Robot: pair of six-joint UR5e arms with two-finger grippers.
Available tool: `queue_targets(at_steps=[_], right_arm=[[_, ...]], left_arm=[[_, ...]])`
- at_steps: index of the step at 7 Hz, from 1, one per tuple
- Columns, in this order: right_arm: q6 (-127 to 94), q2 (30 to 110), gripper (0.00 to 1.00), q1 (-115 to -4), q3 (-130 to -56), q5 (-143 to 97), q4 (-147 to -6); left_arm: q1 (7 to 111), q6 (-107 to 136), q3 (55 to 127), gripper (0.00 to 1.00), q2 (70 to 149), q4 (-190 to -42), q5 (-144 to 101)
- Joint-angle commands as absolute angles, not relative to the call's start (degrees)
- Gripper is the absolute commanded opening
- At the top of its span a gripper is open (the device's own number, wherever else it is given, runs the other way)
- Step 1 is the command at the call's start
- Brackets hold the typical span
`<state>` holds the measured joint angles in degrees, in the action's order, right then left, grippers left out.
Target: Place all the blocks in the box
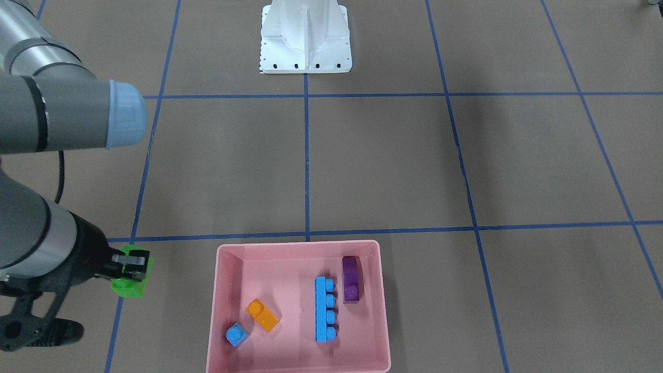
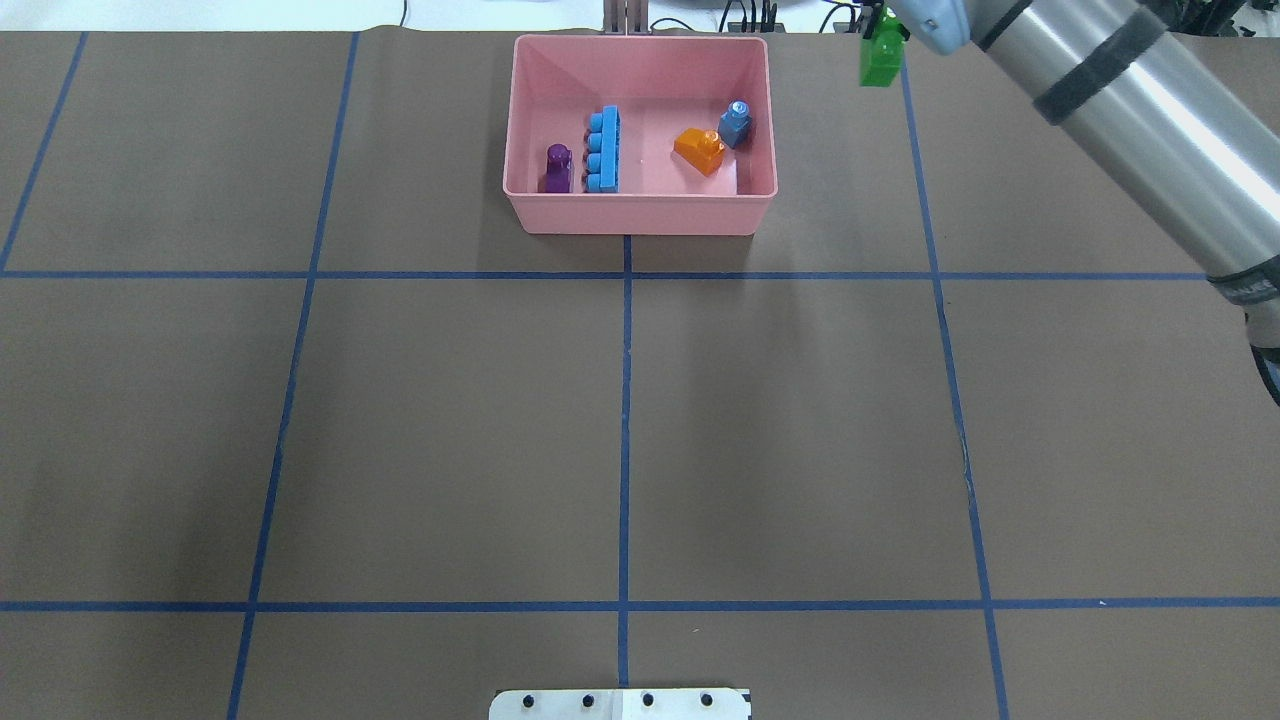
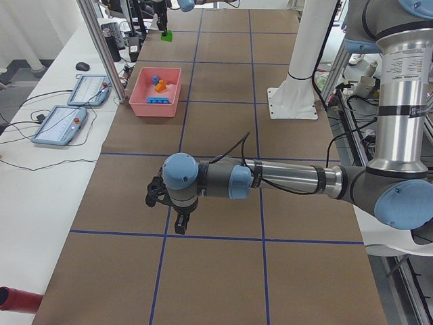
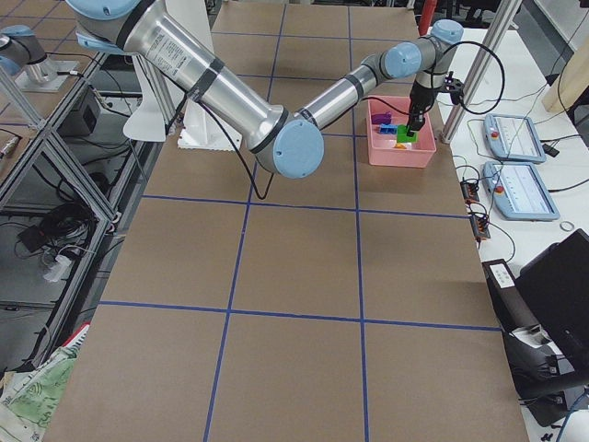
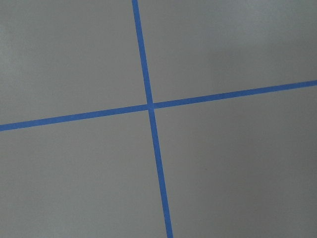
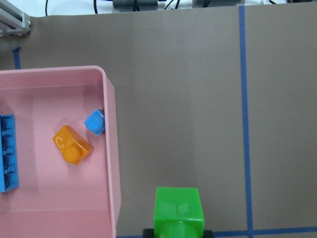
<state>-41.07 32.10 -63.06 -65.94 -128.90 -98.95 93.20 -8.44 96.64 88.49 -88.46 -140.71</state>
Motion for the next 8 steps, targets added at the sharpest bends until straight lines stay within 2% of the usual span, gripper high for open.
queue_targets(at_steps=[1, 2, 5, 6, 7, 8], right_arm=[[-51.2, 22.72, 0.0, -58.82, -48.42, -126.66, -83.91], [-55.76, 19.11, 0.0, -56.1, -41.73, -124.13, -77.32], [-63.08, 17.76, 0.0, -50.2, -39.81, -117.0, -72.87], [-64.76, 17.67, 0.21, -49.66, -39.81, -116.9, -72.17], [-65.65, 17.32, 0.62, -48.7, -39.81, -116.81, -72.25], [-65.74, 16.71, 0.97, -48.26, -39.81, -116.72, -72.42]], left_arm=[[93.16, -8.35, 96.5, 1.0, 88.94, -88.42, -140.71], [93.08, -8.35, 96.33, 1.0, 89.03, -88.42, -140.8], [92.99, -8.26, 96.15, 1.0, 89.3, -88.5, -140.8], [92.9, -8.26, 96.15, 1.0, 89.3, -88.51, -140.8], [92.99, -8.17, 96.15, 1.0, 89.3, -88.51, -140.8], [92.9, -8.17, 96.07, 1.0, 89.3, -88.51, -140.8]])
